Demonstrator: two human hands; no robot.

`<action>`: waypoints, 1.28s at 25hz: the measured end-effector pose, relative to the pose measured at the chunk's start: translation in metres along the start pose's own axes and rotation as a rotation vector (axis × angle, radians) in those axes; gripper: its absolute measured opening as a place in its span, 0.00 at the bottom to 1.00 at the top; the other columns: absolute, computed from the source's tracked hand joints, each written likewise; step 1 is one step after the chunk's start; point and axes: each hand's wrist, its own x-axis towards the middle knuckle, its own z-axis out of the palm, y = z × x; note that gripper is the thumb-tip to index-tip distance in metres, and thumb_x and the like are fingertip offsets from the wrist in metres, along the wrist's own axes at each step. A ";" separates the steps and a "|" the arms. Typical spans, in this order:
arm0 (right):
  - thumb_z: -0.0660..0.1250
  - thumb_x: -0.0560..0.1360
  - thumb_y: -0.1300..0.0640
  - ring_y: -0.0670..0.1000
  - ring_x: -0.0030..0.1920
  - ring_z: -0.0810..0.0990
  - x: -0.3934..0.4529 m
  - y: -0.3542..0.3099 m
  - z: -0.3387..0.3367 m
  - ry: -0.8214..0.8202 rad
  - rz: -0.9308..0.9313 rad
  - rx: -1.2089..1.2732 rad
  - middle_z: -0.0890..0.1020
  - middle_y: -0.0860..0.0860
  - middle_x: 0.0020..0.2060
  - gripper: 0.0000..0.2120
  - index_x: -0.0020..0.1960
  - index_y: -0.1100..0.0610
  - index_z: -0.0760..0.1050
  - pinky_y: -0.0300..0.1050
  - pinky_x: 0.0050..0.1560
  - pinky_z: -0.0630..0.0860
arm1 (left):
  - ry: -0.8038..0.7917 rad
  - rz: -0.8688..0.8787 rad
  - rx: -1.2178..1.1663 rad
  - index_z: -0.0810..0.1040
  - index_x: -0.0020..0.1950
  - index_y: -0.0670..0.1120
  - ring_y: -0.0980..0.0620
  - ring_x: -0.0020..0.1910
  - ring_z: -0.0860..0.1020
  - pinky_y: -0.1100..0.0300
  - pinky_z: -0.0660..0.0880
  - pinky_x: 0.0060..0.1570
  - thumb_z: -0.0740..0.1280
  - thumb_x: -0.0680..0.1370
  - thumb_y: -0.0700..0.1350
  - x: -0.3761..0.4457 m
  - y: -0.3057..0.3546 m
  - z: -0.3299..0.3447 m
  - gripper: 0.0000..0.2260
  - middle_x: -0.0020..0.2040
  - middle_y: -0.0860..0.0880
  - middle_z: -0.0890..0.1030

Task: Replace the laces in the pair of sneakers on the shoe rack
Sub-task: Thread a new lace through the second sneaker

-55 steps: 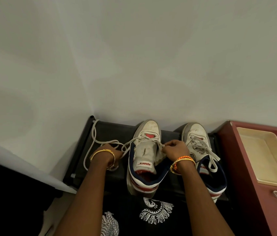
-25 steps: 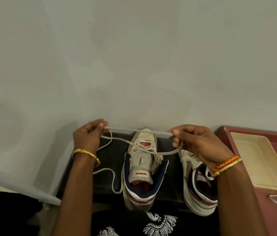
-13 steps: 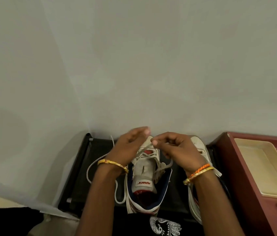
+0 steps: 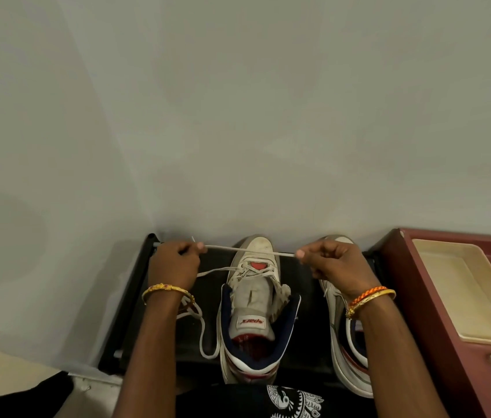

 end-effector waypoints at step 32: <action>0.64 0.73 0.64 0.48 0.44 0.76 0.030 0.044 0.044 -0.080 0.254 -0.467 0.81 0.52 0.45 0.11 0.51 0.59 0.82 0.41 0.48 0.71 | -0.283 0.200 0.431 0.82 0.54 0.54 0.51 0.54 0.77 0.50 0.68 0.60 0.65 0.77 0.53 -0.014 0.004 0.080 0.10 0.54 0.53 0.82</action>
